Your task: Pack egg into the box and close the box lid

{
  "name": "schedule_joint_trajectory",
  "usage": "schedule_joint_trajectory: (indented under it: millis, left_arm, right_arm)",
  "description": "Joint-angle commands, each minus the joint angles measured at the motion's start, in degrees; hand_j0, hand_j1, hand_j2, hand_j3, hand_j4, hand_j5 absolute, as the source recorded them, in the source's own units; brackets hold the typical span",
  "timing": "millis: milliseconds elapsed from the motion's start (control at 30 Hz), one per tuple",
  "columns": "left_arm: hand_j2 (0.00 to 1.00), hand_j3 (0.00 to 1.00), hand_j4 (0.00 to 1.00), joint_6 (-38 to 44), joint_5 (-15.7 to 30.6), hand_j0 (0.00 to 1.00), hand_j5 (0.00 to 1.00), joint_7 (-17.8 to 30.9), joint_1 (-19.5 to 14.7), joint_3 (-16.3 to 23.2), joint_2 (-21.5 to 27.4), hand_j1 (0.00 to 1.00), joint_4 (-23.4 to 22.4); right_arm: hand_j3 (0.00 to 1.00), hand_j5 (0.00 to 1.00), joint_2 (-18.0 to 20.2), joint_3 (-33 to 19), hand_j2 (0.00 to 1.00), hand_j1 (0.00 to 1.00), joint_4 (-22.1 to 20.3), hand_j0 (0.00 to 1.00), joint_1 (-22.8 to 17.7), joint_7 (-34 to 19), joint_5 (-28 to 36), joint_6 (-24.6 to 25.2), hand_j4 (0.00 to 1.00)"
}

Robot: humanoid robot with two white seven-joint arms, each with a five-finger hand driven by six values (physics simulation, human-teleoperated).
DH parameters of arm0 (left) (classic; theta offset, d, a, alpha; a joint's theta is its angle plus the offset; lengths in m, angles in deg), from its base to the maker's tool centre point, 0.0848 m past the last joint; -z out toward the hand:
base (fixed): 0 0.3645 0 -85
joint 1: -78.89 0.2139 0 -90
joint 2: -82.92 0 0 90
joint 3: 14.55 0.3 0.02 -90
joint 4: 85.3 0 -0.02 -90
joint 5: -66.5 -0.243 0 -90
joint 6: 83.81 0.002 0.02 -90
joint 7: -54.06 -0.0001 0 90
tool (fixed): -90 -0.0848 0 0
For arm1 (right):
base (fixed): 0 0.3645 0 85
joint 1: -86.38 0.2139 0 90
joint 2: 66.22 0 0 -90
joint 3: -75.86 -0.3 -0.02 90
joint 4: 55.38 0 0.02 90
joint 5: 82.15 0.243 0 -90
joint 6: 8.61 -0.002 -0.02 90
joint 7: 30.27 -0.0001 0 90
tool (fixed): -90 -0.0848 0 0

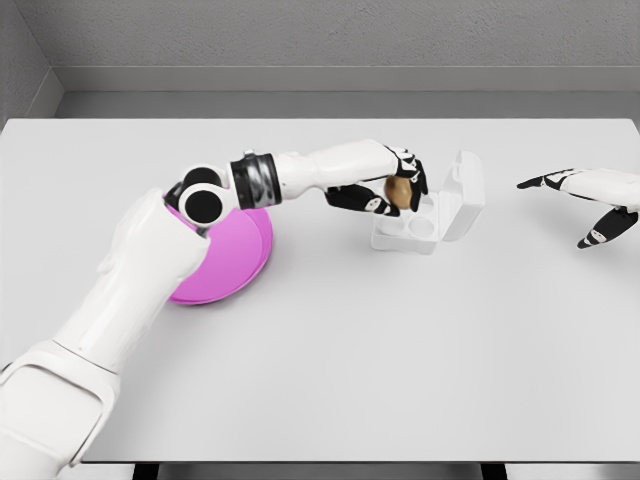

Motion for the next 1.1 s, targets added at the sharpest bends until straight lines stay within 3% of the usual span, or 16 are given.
schedule_joint_trajectory:
  millis: [0, 233, 400, 700, 900, 1000, 1067]
  left_arm:
    - [0.39, 0.39, 0.39, 0.2, 1.22, 0.39, 0.39, -0.07, 0.0, -0.13, -0.49, 0.39, -1.53]
    - [0.39, 0.39, 0.39, 0.2, 4.48, 0.39, 0.39, -0.07, 0.0, -0.13, -0.93, 0.39, -3.72]
    - [0.39, 0.39, 0.39, 0.2, 8.17, 0.39, 0.39, -0.07, -0.53, -0.13, -2.6, 0.39, -8.47]
    - [0.39, 0.39, 0.39, 0.2, 17.39, 0.39, 0.39, -0.07, -0.62, 0.31, -3.39, 0.39, -14.71]
    - [0.4, 0.4, 0.4, 0.2, 23.99, 0.4, 0.4, -0.07, -0.09, 0.31, -3.83, 0.4, -15.24]
    - [0.4, 0.4, 0.4, 0.2, 24.25, 0.4, 0.4, -0.07, 0.79, 0.39, -4.62, 0.4, -15.41]
    - [0.4, 0.4, 0.4, 0.2, 24.08, 0.4, 0.4, -0.07, 0.7, 0.39, -4.97, 0.4, -18.57]
  right_arm:
    - [1.0, 1.0, 0.07, -0.05, 1.0, 1.0, 0.01, 1.0, 0.0, 0.02, 0.35, 0.15, 1.0]
    - [1.0, 1.0, 0.07, 0.04, 1.0, 1.0, 0.18, 1.0, 0.09, 0.02, 0.35, 0.15, 1.0]
    - [1.0, 1.0, -0.02, 0.04, 1.0, 1.0, -0.08, 1.0, 0.0, 0.02, 0.35, 0.15, 1.0]
    - [1.0, 1.0, -0.55, 0.04, 1.0, 1.0, 0.8, 1.0, 0.09, 0.02, 0.35, 0.15, 1.0]
    - [1.0, 1.0, -0.81, 0.04, 1.0, 1.0, 1.41, 1.0, 0.09, 0.02, 0.35, 0.15, 1.0]
    - [1.0, 1.0, -0.81, 0.04, 1.0, 1.0, 1.5, 1.0, 0.18, 0.02, 0.35, 0.15, 1.0]
    - [1.0, 1.0, -0.9, 0.04, 1.0, 1.0, 1.5, 1.0, 0.18, 0.02, 0.35, 0.15, 1.0]
